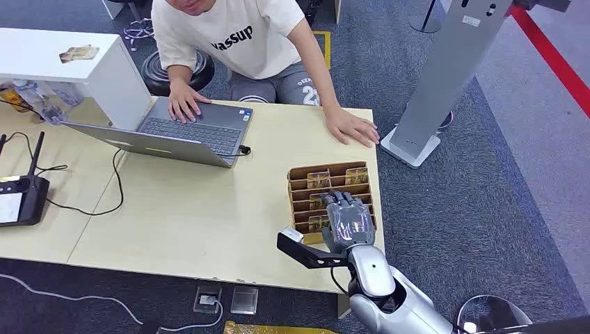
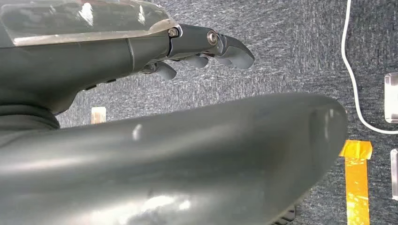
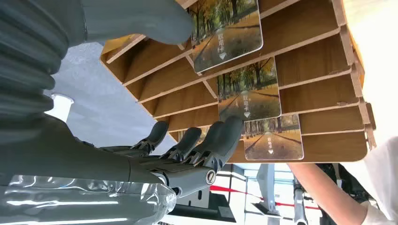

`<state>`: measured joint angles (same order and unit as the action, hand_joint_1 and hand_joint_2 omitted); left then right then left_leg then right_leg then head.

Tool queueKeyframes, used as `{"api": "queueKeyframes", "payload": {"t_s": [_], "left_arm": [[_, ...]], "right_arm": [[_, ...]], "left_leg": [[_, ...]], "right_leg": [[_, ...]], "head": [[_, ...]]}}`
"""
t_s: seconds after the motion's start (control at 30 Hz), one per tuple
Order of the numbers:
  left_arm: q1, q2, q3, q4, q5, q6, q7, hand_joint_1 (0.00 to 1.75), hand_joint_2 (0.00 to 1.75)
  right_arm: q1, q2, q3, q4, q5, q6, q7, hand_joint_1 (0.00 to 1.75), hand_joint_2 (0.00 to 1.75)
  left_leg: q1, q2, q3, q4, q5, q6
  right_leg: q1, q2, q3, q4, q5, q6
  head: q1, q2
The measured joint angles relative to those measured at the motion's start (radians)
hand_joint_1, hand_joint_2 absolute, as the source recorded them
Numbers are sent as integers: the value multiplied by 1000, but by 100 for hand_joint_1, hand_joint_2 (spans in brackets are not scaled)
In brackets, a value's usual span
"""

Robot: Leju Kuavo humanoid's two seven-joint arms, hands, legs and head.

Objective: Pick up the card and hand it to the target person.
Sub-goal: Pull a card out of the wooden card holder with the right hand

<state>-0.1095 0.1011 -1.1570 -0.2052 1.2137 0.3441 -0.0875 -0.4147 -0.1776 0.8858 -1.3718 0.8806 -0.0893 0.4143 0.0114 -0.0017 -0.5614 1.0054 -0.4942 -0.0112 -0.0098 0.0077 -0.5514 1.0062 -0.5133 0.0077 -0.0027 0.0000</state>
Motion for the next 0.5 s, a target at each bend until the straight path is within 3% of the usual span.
{"api": "queueKeyframes", "payload": {"t_s": [0.17, 0.37, 0.5], "left_arm": [[0, 0, 0, 0, -1, 0, 0, 0, 0], [0, 0, 0, 0, 0, 1, 4, 0, 0], [0, 0, 0, 0, 0, 2, 4, 0, 0]], "right_arm": [[6, 2, 5, 5, -12, 3, -9, 74, 175], [10, 3, 14, 18, -20, 2, -21, 69, 175], [13, 5, 19, 25, -23, 2, -26, 85, 175]], "left_leg": [[0, 0, 0, 0, 0, 0], [0, 0, 0, 0, 0, 0], [0, 0, 0, 0, 0, 0]], "right_leg": [[0, 0, 0, 0, 0, 0], [0, 0, 0, 0, 0, 0], [0, 0, 0, 0, 0, 0]], "head": [[0, 0], [0, 0], [0, 0]]}}
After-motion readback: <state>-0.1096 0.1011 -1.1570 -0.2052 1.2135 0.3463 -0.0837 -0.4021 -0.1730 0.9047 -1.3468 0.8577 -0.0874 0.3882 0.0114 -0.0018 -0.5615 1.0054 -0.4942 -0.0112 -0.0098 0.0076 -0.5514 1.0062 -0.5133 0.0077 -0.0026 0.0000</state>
